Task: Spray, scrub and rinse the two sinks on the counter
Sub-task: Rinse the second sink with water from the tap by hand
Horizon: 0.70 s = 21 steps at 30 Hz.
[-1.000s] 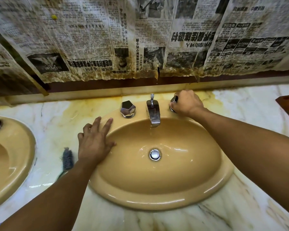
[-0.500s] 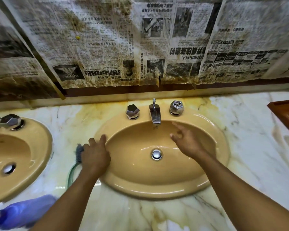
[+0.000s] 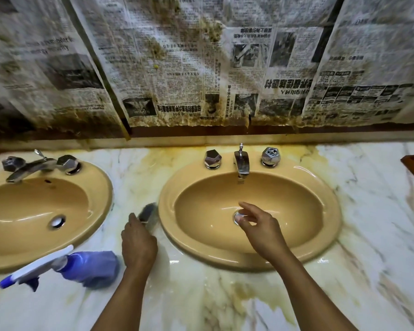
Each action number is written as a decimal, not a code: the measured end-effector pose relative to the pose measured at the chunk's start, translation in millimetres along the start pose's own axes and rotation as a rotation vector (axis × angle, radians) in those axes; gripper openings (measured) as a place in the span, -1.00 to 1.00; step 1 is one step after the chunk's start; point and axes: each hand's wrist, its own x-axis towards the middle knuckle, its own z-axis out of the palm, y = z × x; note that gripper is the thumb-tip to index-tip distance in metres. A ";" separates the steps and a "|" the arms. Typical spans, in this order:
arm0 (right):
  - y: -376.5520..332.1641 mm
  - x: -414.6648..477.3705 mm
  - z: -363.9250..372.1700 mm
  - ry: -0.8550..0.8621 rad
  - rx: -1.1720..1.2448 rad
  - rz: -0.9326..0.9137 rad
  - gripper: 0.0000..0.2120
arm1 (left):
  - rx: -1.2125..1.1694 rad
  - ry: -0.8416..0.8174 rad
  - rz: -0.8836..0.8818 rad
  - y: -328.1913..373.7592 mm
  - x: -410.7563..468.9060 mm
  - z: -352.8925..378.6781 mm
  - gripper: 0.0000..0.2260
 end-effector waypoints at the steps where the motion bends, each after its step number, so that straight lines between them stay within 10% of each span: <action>1: -4.5 -3.0 7.5 -0.006 0.009 -0.005 -0.63 | -0.019 -0.022 -0.015 -1.3 -0.9 -0.1 -0.51; 10: -47.2 -25.1 88.5 -0.165 -0.035 -0.055 -0.69 | -0.428 -0.168 -0.176 -22.6 -19.2 -14.5 -0.91; 21: -51.0 -48.8 145.6 -0.329 0.073 0.146 -0.89 | -0.918 -0.227 -0.167 -19.1 -33.3 -31.2 -0.85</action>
